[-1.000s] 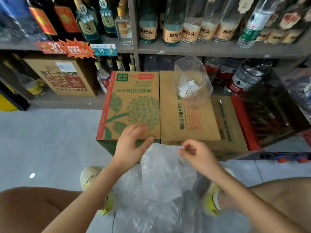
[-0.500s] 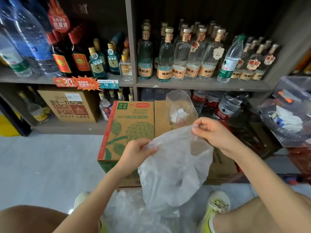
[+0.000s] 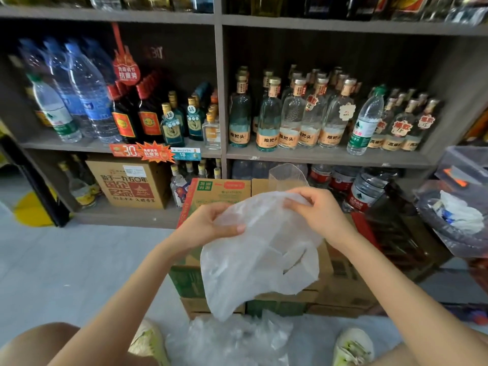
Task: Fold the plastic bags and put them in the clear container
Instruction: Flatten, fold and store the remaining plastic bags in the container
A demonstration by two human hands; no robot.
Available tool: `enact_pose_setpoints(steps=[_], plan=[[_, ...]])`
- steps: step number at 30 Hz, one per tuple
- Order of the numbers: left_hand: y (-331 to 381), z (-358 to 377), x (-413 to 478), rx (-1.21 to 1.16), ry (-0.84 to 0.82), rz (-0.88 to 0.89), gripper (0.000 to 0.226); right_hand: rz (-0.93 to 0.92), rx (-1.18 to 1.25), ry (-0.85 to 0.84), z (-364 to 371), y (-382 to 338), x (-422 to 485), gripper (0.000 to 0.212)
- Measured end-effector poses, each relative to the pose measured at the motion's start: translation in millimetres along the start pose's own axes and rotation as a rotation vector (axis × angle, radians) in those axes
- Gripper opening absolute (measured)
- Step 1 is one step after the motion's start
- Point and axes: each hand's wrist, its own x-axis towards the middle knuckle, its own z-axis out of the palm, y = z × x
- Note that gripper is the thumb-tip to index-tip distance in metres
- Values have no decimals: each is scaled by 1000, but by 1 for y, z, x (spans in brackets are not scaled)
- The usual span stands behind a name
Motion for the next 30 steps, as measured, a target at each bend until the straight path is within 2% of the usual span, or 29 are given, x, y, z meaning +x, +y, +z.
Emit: enact_pose_setpoints(steps=[2, 5, 8, 10, 12, 14, 16, 18, 21, 25, 28, 30], plan=[[-12, -3, -6, 48, -3, -23, 19, 51, 68, -7, -9, 1, 4, 18], [-21, -4, -9, -8, 110, -33, 11, 126, 60, -67, -18, 9, 10, 18], [-19, -3, -6, -110, 185, -61, 4, 143, -53, -94, -22, 16, 12, 40], [-17, 0, -3, -119, 224, -55, 3, 40, -184, 11, -17, 11, 4, 56], [-14, 5, -1, -134, 236, -38, 5, -180, -321, 126, -5, -2, -10, 60], [-10, 10, 1, -152, 219, -20, 8, -357, -506, 108, 16, -9, -19, 64], [-5, 12, 2, -164, 218, 5, 17, -425, -604, 71, 36, -7, -21, 60], [-2, 11, 2, -176, 226, 32, 28, -413, -569, 88, 47, -4, -19, 47], [-1, 10, 0, -183, 272, 41, 25, -363, -478, 133, 50, -1, -15, 26], [-6, 4, -3, -115, 381, 45, 36, -288, -388, 108, 40, 0, -12, 15], [-3, 2, -9, -120, 291, 58, 54, -169, -194, 28, 31, -5, -10, 18], [-1, 2, -15, -230, 127, 54, 45, -110, -62, 15, 29, -9, -10, 17]])
